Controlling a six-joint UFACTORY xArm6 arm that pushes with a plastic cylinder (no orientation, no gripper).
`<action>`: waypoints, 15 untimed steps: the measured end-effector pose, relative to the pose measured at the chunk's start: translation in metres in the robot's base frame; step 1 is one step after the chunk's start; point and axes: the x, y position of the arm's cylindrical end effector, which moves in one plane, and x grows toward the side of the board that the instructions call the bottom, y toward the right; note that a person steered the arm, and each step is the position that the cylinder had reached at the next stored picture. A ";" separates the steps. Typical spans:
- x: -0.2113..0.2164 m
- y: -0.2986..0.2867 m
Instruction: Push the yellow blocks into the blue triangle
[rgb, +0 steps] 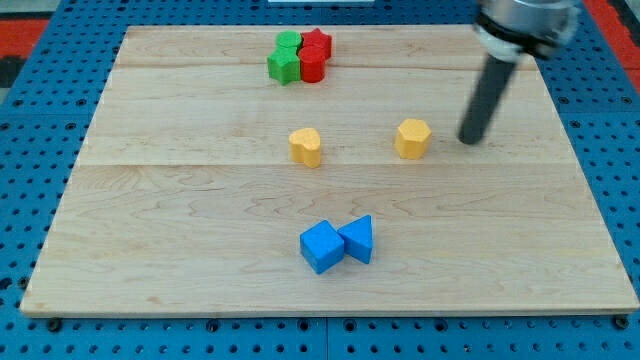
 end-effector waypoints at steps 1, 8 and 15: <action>0.002 -0.060; -0.042 -0.175; 0.078 -0.130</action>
